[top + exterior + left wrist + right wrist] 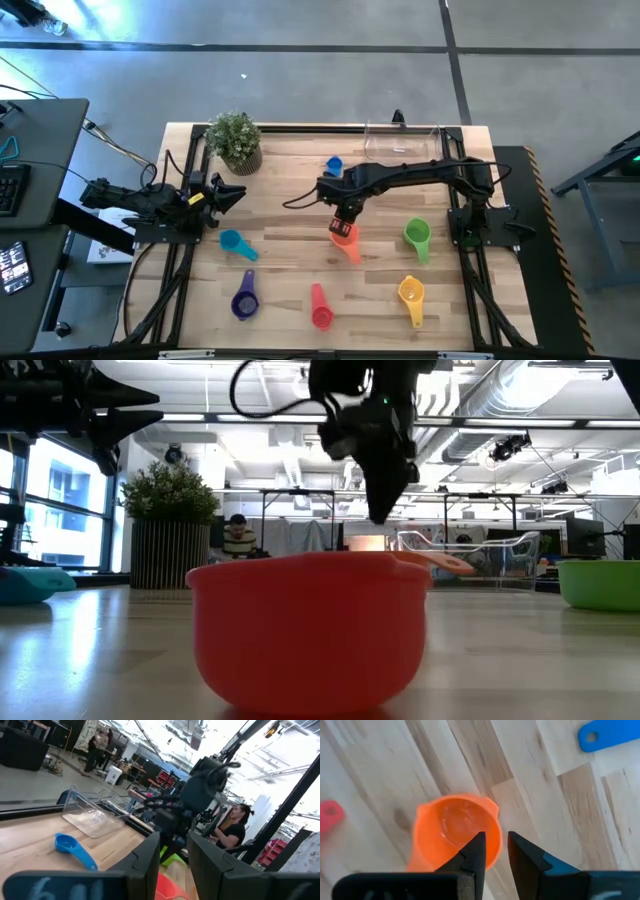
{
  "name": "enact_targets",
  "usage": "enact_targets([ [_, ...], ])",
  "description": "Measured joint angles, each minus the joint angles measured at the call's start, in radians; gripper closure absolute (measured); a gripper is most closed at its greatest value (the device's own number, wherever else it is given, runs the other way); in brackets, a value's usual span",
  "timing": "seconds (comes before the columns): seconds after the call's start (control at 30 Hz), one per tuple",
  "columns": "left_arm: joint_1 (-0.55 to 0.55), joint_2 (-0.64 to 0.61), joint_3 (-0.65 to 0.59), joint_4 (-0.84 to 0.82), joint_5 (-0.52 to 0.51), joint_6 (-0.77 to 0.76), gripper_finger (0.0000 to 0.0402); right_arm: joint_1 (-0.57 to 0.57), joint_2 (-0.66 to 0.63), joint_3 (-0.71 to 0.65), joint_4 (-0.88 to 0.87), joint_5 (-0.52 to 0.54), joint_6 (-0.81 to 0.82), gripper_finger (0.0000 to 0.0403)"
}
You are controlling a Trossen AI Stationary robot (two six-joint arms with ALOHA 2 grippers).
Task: Nest measuring cups in basket
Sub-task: Stack the green measuring cup on top of the orange measuring cup
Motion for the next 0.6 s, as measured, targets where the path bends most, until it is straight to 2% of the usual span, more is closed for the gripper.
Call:
enact_targets([
  [0.17,0.0,0.0,0.0,-0.021,0.0,0.001,0.0312,0.018,0.0,0.093,-0.05,0.004,0.045,0.0329],
  [0.33,0.0,0.0,0.0,-0.036,0.029,0.008,0.0312,0.044,0.0,0.197,-0.163,0.053,0.114,0.0329],
  [0.6,0.0,0.0,0.016,-0.045,0.129,0.006,0.0312,0.108,0.0,0.413,-0.392,0.238,0.227,0.0329],
])
